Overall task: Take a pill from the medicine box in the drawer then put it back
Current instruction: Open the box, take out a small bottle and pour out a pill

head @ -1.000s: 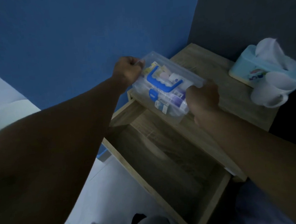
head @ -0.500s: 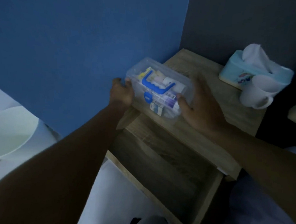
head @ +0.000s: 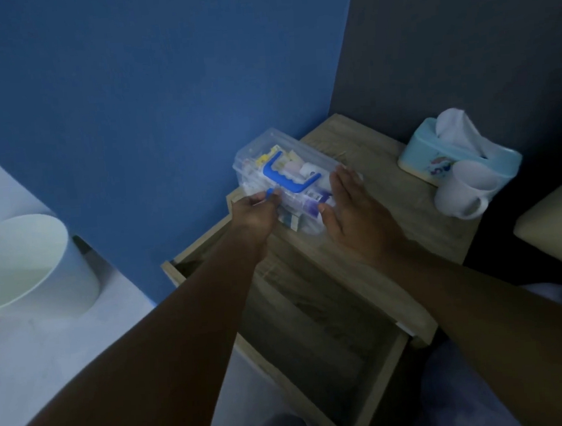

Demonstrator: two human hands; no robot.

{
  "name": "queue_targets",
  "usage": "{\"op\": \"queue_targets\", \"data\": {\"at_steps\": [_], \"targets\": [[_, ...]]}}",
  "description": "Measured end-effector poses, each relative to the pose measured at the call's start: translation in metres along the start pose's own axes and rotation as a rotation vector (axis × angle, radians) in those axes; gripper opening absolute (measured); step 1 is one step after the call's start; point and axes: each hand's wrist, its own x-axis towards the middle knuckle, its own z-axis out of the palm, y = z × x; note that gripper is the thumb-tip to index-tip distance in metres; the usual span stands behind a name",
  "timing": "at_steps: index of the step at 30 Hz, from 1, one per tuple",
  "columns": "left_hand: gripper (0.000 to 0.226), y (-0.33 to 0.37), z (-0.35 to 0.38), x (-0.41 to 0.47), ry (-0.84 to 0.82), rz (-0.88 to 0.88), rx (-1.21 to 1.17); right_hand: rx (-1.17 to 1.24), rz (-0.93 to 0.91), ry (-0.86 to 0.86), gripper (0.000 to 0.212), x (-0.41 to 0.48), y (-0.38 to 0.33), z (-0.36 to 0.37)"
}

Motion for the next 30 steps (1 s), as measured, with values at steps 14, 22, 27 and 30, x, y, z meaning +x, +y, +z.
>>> {"op": "queue_targets", "data": {"at_steps": [14,22,27,30], "targets": [[0.028,-0.012,-0.014,-0.008,0.021,0.143,-0.006,0.062,0.04,0.064,0.073,0.0,-0.004,0.007],[0.043,-0.019,-0.012,-0.016,-0.056,0.325,0.409,-0.064,0.017,0.07,0.093,0.004,0.004,0.01],[0.039,-0.014,-0.012,-0.021,-0.129,0.401,0.543,-0.048,0.059,0.042,0.093,0.011,0.002,0.007],[0.039,-0.007,-0.013,-0.023,-0.169,0.415,0.567,0.047,0.139,0.011,0.088,0.015,-0.006,-0.002]]}}
